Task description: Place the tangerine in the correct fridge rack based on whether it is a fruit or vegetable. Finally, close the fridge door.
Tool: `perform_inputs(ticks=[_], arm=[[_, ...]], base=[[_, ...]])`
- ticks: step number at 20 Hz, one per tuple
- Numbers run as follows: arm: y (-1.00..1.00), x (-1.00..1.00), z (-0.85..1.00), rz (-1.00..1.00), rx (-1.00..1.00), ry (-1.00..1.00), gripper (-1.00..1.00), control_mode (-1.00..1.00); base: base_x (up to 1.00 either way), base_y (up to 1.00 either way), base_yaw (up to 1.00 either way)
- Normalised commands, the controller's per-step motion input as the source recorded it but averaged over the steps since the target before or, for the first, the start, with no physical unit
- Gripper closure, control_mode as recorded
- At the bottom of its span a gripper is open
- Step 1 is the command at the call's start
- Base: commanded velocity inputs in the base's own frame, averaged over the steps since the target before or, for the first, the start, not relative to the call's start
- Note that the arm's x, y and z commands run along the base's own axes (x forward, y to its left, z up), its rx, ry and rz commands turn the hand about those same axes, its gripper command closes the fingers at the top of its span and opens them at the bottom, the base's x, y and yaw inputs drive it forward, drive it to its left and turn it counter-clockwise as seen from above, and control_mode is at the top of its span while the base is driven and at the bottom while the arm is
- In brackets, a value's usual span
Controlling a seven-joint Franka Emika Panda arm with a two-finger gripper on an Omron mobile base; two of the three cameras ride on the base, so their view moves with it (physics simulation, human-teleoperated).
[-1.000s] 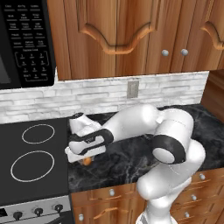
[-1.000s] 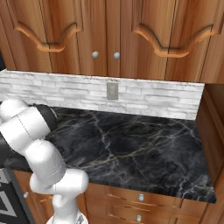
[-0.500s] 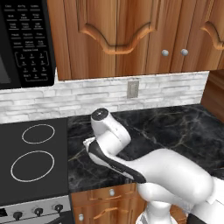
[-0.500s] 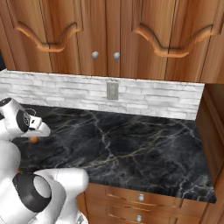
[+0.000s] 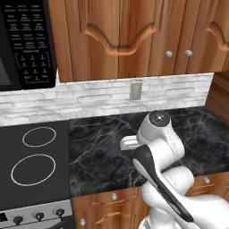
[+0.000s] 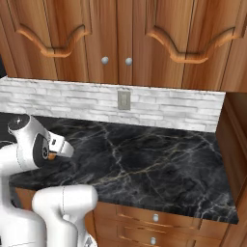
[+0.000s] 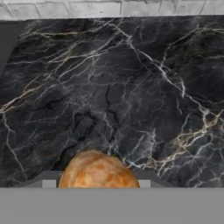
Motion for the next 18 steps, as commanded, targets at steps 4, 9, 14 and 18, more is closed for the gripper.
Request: perform_inputs(ticks=[4,9,14,18], arm=[[-0.97,-0.66,0.24,0.0,0.22,0.0,1.0,-1.0],[-0.3,-0.16,0.09,-0.01,0.05,0.01,1.0,-1.0],[-0.01,-0.07,0.0,-0.01,0.0,0.0,1.0,-1.0],[0.0,0.0,0.0,0.0,0.0,0.0,1.0,1.0]], base=[[0.0,0.0,0.0],[0.0,0.0,0.0],[0.0,0.0,0.0],[-0.77,-0.13,-0.09]])
